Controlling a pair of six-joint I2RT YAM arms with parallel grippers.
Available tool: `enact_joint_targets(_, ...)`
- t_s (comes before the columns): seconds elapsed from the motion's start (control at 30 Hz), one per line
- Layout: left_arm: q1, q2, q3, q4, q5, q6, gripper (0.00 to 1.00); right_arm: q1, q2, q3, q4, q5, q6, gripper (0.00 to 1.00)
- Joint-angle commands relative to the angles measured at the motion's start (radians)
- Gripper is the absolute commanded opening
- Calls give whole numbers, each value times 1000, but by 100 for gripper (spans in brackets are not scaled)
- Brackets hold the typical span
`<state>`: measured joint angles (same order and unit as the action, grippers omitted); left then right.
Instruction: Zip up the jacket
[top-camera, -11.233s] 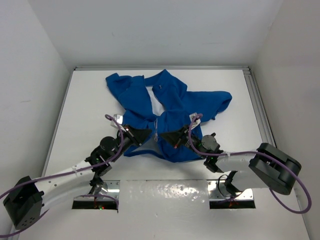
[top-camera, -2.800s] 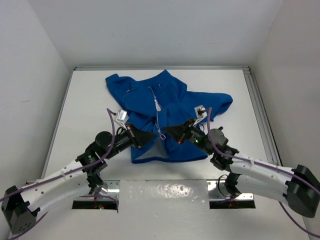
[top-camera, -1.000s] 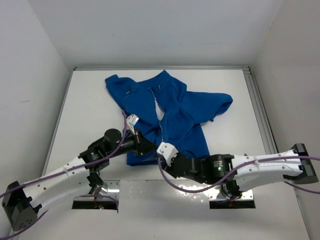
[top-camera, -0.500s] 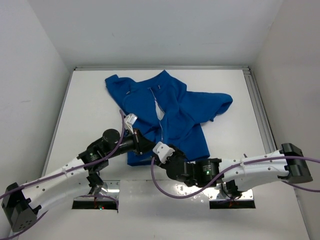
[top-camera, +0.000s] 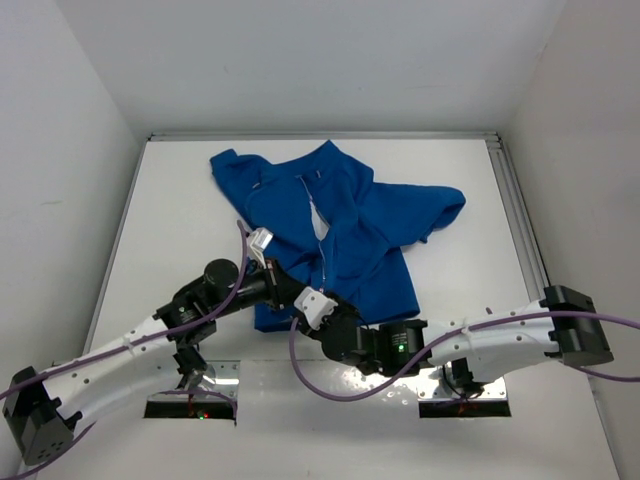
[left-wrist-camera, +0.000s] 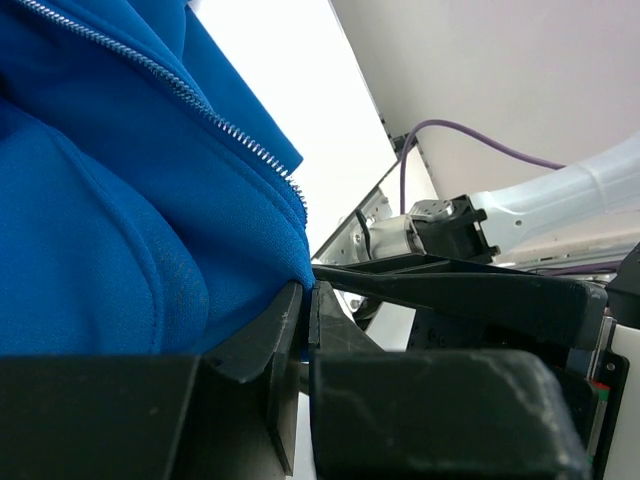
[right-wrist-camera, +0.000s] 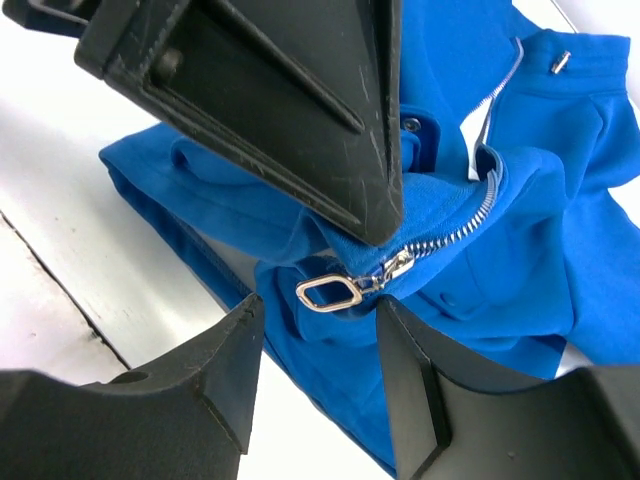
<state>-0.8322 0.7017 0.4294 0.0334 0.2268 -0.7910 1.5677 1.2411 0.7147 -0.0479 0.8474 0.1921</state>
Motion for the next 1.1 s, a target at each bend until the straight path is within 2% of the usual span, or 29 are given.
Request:
enact_joint_targets(0.0, -8, -31, -7, 65, 11, -17, 0, 100, 18, 15, 83, 12, -25, 48)
enact_joint_targets(0.3, -8, -51, -6, 45, 11, -11, 0, 101, 41, 9, 151, 81, -71, 46)
enact_joint_targets(0.53, -8, -53, -14, 48, 16, -20, 0, 106, 47, -3, 221, 165, -80, 39)
enact_joint_targets(0.77, -8, -64, -12, 30, 8, -14, 0, 124, 44, 5, 215, 182, -86, 27)
enact_joint_targets(0.8, -8, -64, -17, 28, 6, -14, 0, 126, 41, 6, 206, 179, -82, 17)
enact_joint_targets(0.83, -8, -65, -20, 34, 6, -17, 0, 124, 41, 9, 192, 179, -73, 15)
enact_joint_targets(1.07, -8, -68, -20, 33, 2, -14, 0, 132, 15, 14, 122, 157, -7, 9)
